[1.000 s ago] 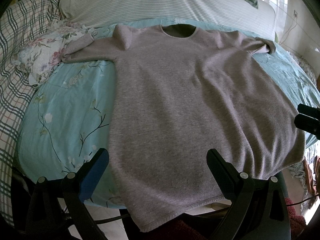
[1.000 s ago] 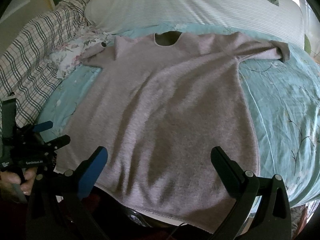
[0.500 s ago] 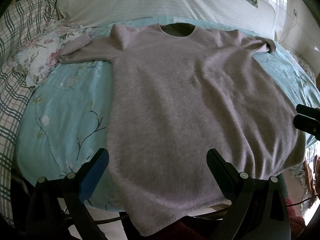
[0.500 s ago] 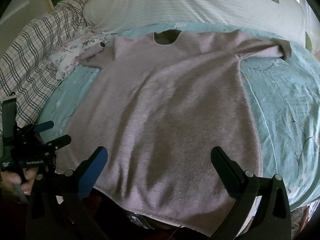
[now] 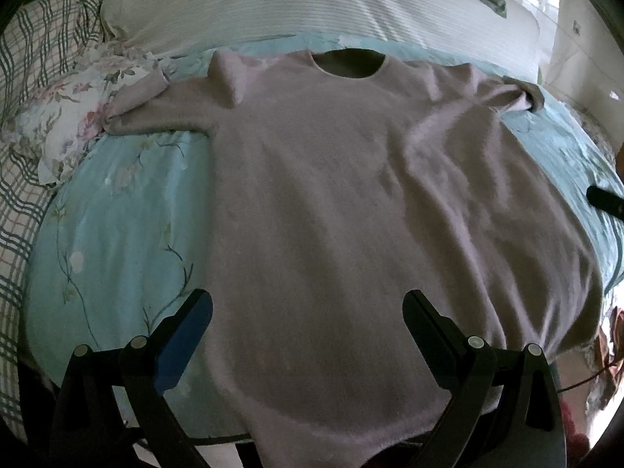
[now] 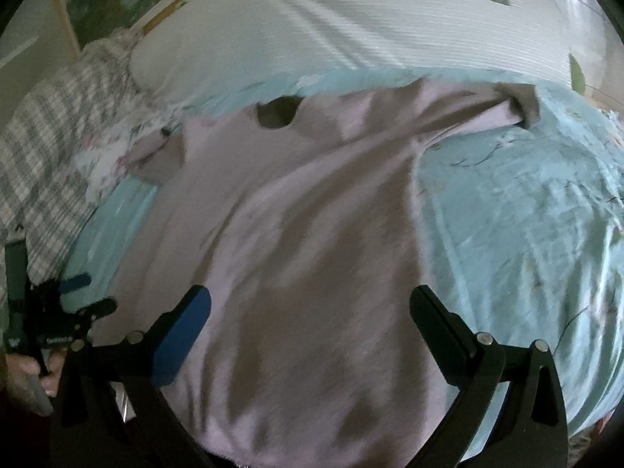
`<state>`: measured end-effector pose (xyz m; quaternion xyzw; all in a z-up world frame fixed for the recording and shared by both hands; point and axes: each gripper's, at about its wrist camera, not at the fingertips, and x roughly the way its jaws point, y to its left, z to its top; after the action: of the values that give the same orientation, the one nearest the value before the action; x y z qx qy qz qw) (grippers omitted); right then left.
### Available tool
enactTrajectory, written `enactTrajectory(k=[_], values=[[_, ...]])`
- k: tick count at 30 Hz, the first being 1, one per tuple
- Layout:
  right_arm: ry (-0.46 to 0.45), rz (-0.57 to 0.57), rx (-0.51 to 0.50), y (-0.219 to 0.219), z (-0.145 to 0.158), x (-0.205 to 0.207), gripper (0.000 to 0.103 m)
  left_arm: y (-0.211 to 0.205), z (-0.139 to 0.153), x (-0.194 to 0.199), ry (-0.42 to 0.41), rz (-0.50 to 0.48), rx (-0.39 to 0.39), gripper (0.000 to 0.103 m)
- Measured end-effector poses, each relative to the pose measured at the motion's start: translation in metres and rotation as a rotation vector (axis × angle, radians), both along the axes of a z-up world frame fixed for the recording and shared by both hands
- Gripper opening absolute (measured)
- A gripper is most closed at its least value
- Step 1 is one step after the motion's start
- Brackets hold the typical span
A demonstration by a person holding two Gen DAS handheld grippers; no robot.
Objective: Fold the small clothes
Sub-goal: 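Grasp the sweater sleeve cuff with the right gripper and lift it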
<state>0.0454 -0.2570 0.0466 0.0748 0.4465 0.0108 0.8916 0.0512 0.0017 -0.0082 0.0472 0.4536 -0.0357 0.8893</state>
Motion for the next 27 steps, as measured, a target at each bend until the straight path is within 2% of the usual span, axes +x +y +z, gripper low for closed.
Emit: enactTrajectory(k=[5,10,15,19,23,27], values=[[-0.047,-0.07,0.051,-0.046,0.009,0.024,0.095,0.001,-0.001,0.015,0.024,0.012,0.007,0.099],[-0.099,-0.139,0.054,-0.094,0.023,0.052,0.089,-0.004,-0.004,0.028,0.047,0.01,0.001,0.099],[-0.12,-0.246,0.069,-0.16,0.031,0.092,0.079,-0.012,-0.006,0.041,0.044,-0.004,-0.023,0.099],[-0.127,-0.341,0.092,-0.217,0.037,0.127,0.072,-0.024,-0.012,0.053,0.073,-0.019,-0.004,0.099],[-0.155,-0.409,0.079,-0.268,0.045,0.165,0.071,-0.034,-0.016,0.068,0.114,-0.026,-0.008,0.099],[-0.139,-0.467,0.059,-0.313,0.043,0.209,0.071,-0.044,-0.021,0.087,0.14,-0.03,-0.005,0.099]])
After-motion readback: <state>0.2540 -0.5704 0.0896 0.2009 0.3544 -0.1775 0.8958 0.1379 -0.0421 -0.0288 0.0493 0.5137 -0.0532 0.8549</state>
